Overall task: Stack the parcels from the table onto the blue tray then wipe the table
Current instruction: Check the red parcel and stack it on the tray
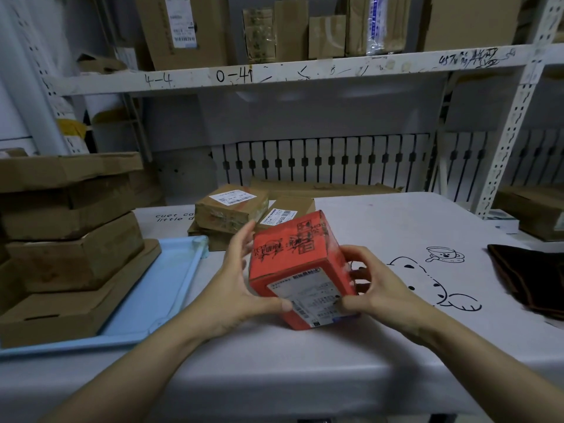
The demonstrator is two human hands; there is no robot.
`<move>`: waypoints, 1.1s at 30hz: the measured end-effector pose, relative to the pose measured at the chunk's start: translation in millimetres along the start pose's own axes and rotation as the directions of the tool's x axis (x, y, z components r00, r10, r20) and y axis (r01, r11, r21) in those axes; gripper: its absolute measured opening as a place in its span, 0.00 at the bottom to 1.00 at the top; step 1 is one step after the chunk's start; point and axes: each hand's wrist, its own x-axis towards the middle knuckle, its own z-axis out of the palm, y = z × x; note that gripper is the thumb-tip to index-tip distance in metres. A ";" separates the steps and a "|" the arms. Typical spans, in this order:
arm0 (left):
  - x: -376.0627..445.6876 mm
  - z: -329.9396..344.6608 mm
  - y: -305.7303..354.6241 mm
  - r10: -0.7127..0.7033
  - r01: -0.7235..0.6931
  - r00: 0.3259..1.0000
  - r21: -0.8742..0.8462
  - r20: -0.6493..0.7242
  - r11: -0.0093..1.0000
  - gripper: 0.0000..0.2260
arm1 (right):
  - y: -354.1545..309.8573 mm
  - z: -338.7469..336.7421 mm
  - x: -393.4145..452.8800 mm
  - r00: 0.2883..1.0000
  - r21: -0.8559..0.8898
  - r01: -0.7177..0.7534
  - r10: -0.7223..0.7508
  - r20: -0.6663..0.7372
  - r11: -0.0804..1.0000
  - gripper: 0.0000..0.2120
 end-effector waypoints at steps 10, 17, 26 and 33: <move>6.0 -9.1 9.8 0.170 -0.151 0.984 0.259 -0.051 0.954 0.53 | -15.4 1.9 8.9 0.982 -0.371 0.168 -0.188 -0.018 0.913 0.43; 3.2 -11.3 0.8 0.062 -0.062 0.998 0.148 0.007 0.987 0.45 | -15.3 0.2 8.9 0.971 -0.412 0.230 -0.234 0.042 0.882 0.51; -0.6 -15.3 -11.6 0.009 -0.009 1.000 0.024 0.016 1.000 0.46 | 3.9 -5.5 4.8 0.991 -0.167 0.064 -0.043 0.126 0.984 0.49; -0.5 -14.2 -12.0 -0.024 0.024 0.999 -0.002 0.039 1.000 0.45 | 6.8 -7.2 7.0 0.993 -0.139 0.040 -0.024 0.113 0.989 0.42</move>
